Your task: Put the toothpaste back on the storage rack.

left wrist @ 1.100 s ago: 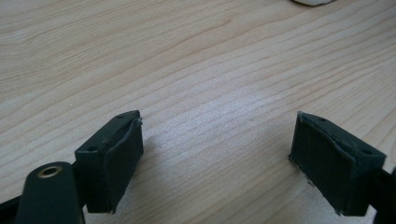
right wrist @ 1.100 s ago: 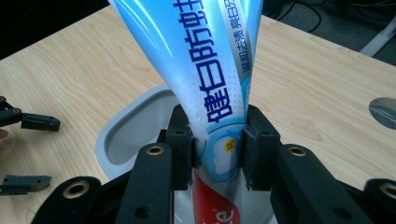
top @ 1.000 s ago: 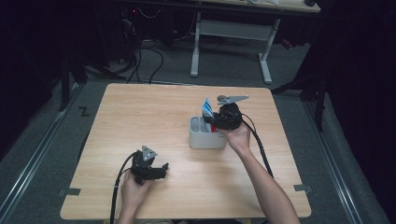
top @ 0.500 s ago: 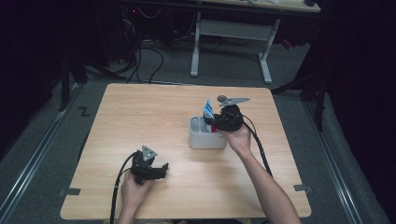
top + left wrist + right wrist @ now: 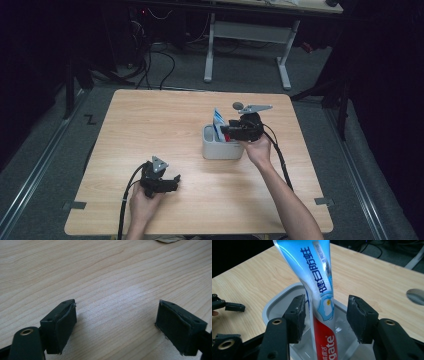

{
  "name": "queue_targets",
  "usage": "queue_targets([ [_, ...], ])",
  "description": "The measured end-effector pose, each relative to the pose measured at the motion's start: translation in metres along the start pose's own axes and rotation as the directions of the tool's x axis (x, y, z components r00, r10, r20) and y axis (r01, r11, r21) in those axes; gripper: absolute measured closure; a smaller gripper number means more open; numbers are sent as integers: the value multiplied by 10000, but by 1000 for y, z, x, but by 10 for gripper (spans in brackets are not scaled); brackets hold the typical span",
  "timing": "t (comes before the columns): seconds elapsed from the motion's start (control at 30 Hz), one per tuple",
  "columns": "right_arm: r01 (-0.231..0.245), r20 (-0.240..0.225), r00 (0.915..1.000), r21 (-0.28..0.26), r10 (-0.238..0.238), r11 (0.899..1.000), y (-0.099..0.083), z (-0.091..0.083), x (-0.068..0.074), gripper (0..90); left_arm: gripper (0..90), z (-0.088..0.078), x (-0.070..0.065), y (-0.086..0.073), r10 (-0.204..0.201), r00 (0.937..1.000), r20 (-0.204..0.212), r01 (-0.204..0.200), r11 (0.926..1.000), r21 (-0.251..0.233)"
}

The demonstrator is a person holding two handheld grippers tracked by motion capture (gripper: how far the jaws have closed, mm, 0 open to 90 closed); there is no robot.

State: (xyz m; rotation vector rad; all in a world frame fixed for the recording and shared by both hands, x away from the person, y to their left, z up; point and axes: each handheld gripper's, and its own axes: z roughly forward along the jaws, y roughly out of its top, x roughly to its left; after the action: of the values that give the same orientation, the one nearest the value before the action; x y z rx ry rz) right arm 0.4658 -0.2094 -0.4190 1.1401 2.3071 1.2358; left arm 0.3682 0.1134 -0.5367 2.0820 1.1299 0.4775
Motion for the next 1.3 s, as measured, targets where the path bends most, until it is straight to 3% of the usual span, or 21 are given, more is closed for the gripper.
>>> queue_targets([
  [0.83, -191, 176, 9996, -811, 206, 9965, 2, -31, -9, 480, 170, 0, 0, 0, 0, 10000, -4, 0, 10000, 5],
  [1.3, -88, 449, 9989, -822, 125, 9966, 1, -45, -13, 495, 170, 0, 0, 0, 1, 10000, -5, -1, 10000, 4],
])
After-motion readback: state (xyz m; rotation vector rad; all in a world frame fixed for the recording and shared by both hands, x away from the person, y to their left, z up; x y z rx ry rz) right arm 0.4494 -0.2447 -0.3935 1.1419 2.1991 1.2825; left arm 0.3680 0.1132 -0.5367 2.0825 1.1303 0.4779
